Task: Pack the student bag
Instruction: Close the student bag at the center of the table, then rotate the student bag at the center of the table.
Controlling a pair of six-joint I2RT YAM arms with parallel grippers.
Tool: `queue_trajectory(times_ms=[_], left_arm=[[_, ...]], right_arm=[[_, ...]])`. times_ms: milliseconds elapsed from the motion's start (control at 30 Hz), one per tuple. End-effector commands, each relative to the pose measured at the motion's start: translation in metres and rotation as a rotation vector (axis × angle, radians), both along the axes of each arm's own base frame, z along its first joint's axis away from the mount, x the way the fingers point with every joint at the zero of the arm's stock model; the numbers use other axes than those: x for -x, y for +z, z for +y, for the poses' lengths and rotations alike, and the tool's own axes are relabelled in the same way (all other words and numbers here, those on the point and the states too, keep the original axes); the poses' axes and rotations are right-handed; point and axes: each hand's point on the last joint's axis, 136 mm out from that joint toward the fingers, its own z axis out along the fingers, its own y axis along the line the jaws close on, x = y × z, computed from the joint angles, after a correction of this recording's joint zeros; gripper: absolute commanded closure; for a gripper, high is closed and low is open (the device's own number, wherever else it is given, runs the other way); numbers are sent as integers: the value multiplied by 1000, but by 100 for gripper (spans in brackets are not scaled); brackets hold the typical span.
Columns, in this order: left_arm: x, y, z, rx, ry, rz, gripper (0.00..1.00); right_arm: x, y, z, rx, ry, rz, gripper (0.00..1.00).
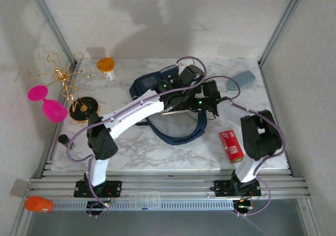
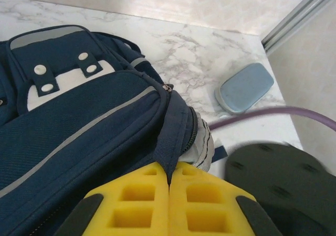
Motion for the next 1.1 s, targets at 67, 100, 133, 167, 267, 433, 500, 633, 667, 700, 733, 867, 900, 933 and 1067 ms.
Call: queue_trajectory(times_ms=[67, 100, 133, 167, 267, 433, 500, 633, 667, 700, 733, 867, 900, 933, 1067], left_arm=[[-5, 27, -18, 190, 70, -69, 100], [-7, 22, -24, 203, 64, -64, 100], [-8, 17, -29, 214, 55, -50, 100], [-8, 13, -38, 231, 35, -31, 100], [4, 0, -66, 276, -95, 38, 74], [42, 8, -43, 273, -258, 51, 33], [48, -1, 5, 302, -188, 57, 23], [37, -73, 123, 373, 77, 141, 21], [34, -95, 147, 399, 122, 177, 21], [32, -117, 169, 412, 165, 208, 21], [30, -131, 183, 422, 195, 226, 22], [12, -179, 231, 404, 317, 261, 26], [6, -189, 236, 404, 327, 272, 26], [1, -196, 240, 411, 337, 281, 29], [-14, -223, 254, 407, 392, 313, 36]], right_arm=[[4, 50, -95, 67, -247, -101, 77], [6, 51, -115, 110, -299, -103, 75], [9, 52, -128, 140, -333, -104, 75], [12, 54, -138, 157, -358, -101, 73], [19, 58, -155, 148, -401, -83, 68], [39, 52, -156, 146, -419, -41, 55], [55, 43, -136, 143, -373, -9, 48], [87, 20, -102, 187, -322, 65, 33], [94, 14, -95, 178, -318, 85, 31], [98, 10, -87, 158, -313, 88, 31], [101, 7, -81, 144, -310, 91, 30], [106, -6, -57, 94, -278, 108, 27], [106, -10, -54, 94, -272, 112, 27], [106, -14, -54, 99, -276, 119, 27], [100, -22, -57, 119, -288, 104, 26]])
